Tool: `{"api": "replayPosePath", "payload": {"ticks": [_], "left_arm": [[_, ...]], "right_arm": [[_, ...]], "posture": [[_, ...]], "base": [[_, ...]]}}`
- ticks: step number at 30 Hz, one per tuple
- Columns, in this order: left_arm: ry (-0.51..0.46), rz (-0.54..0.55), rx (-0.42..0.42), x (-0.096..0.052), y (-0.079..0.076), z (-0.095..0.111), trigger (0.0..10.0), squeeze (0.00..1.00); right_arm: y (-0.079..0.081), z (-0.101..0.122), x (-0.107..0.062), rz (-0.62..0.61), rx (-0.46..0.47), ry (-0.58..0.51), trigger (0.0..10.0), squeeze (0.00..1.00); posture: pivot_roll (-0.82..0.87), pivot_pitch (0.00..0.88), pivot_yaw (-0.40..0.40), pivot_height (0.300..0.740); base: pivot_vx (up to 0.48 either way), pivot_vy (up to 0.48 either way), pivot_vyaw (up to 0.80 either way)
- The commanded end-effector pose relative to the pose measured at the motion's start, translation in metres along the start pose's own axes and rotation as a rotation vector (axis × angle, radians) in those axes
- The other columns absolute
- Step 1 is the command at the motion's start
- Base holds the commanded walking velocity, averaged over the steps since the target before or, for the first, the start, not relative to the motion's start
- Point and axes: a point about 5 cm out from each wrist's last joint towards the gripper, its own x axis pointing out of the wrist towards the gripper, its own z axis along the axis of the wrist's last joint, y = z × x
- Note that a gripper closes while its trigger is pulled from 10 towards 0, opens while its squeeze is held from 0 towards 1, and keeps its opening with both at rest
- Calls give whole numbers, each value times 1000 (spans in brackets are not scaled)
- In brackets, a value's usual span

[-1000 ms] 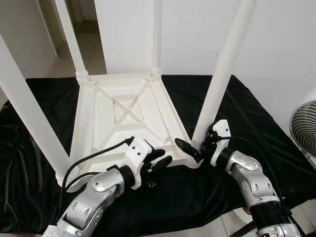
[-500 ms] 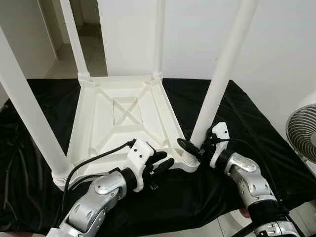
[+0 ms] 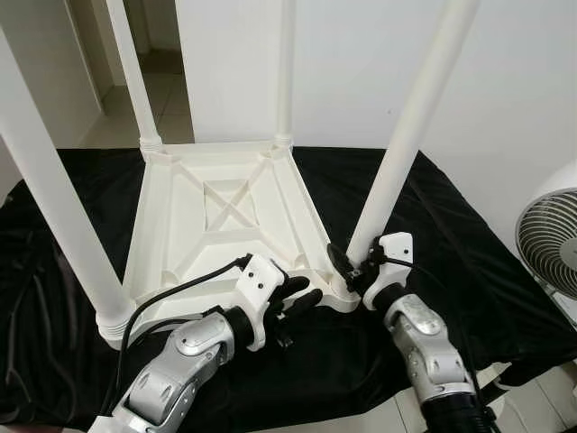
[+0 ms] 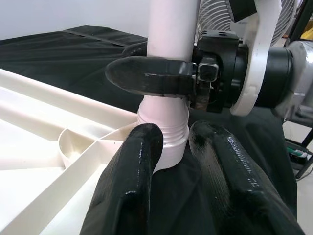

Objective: Building children table

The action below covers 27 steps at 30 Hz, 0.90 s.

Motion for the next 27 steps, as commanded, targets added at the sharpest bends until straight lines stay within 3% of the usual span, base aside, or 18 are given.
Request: {"api": "replayPosePath", "payload": {"ticks": [1, 7, 13, 14, 18, 19, 26, 27], "left_arm": [[16, -63, 6, 1, -3, -3, 10000, 0], [17, -78, 5, 1, -4, -3, 10000, 0], [15, -91, 9, 2, -4, -3, 10000, 0], [10, -89, 8, 2, -3, -2, 10000, 0], [-1, -80, 11, 3, -2, -1, 10000, 0], [-5, -76, 12, 4, -2, 1, 10000, 0], [-16, -71, 13, 6, -2, 3, 10000, 0], [-21, -72, 12, 7, -3, 4, 10000, 0]], "right_arm": [[-4, -14, -5, -85, 34, 69, 0, 0], [-8, -14, -5, -229, 56, 67, 0, 0], [9, -11, 0, -302, 97, 74, 0, 0], [13, -10, 1, -284, 88, 66, 10000, 0], [16, -6, 1, -228, 86, 43, 10000, 0], [15, -4, 0, -207, 81, 30, 10000, 1000], [7, -2, -3, -140, 100, 12, 10000, 1000], [6, -1, -5, -69, 90, 12, 10000, 1000]], "posture": [[-12, 0, 11, 740], [-13, 2, 14, 740], [-13, 15, 11, 740], [-14, 20, 8, 740], [-13, 21, 1, 740], [-13, 20, -1, 740], [-11, 11, -1, 740], [-10, 6, 2, 740]], "base": [[0, 0, 0], [0, 0, 0], [0, 0, 0], [0, 0, 0], [0, 0, 0], [0, 0, 0], [0, 0, 0], [0, 0, 0]]}}
